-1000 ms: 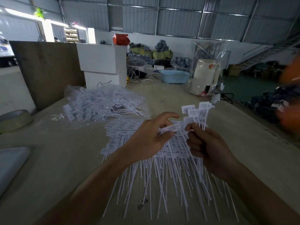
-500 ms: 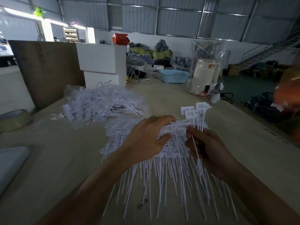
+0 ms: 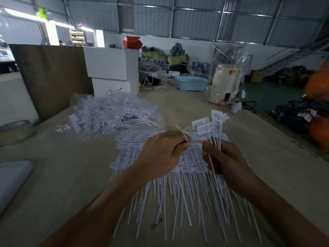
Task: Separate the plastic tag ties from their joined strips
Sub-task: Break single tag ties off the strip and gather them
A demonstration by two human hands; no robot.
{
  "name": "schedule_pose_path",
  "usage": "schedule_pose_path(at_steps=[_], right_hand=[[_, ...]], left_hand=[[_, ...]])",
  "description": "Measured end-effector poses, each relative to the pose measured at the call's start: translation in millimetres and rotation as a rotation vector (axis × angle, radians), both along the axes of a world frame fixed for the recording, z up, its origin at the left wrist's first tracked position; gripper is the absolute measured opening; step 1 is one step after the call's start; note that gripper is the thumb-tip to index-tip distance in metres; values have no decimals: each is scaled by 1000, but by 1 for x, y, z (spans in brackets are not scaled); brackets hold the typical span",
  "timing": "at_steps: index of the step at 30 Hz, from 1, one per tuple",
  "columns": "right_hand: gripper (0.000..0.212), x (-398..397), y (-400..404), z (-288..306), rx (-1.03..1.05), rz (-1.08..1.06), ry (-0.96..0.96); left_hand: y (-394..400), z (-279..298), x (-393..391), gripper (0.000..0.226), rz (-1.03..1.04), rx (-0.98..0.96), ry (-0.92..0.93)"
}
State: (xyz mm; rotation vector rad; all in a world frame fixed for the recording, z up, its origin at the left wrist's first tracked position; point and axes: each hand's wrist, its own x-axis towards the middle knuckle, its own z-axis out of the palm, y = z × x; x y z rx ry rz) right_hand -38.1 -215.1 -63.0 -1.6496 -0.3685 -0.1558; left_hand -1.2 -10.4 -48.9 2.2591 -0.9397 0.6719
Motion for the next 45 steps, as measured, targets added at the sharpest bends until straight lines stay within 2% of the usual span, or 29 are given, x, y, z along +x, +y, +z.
schedule_pose_path(at_steps=[7,13,18,21,30,34,38,45], right_hand=[[47,0,-1,-1,-10,-5,-13],[48,0,-1,-2,22,19,-32],[51,-1,0,-1,9,24,-52],[53,-2,0,-1,9,47,-56],[50,-1,-1,-2,-5,47,-73],[40,-3,0,-2,-47,59,-103],[40,-2,4,-2,-27,3,-92],[36,-2,7,0,13,-83,-20]], left_hand=[[-1,-2,0,24,-60,-107,137],[-2,0,2,11,-139,-243,303],[0,4,1,16,-226,-348,459],[0,3,1,17,-246,-361,493],[2,2,5,17,-380,-437,587],[3,4,6,15,-425,-588,701],[3,6,5,12,-411,-509,599],[-3,2,5,8,-268,-374,424]])
